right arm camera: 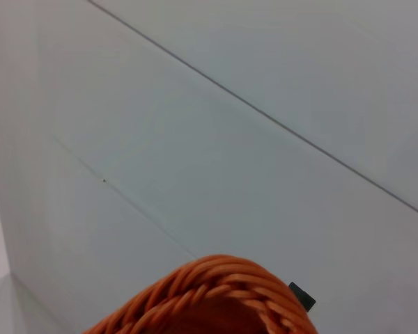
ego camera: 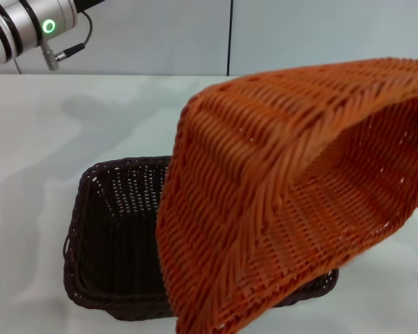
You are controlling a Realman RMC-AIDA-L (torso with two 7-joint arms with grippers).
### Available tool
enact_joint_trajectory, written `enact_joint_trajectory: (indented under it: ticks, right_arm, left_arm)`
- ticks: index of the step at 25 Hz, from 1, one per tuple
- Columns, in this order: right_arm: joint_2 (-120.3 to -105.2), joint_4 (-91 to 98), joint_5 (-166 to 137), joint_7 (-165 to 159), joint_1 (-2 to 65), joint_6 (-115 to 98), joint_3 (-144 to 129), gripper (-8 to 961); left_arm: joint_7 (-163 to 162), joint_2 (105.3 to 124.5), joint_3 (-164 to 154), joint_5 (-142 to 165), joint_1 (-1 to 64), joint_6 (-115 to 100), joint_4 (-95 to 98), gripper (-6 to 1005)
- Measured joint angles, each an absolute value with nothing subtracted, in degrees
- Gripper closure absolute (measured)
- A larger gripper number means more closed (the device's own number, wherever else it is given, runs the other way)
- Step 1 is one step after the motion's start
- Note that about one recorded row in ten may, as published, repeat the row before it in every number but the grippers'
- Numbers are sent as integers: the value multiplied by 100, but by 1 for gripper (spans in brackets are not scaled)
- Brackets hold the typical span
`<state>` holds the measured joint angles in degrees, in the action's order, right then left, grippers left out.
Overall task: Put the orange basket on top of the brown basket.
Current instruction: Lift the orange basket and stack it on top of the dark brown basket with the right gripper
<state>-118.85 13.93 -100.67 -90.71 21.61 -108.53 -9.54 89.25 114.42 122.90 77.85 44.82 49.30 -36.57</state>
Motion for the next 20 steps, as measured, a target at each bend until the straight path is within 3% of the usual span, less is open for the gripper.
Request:
enact_joint_trajectory:
  ticks: [7,20]
  right_arm:
    - [-11893,596,-10054,-8426,1821,-10731,-918,799]
    - [-11907,150,-10293,-8086,1794,-10531,-983,725]
  left_arm:
    - [8995,11367,12223,7801,4747,4928,-3297,289]
    - [9000,11285,12082,7818,4926,4937,-3086,289]
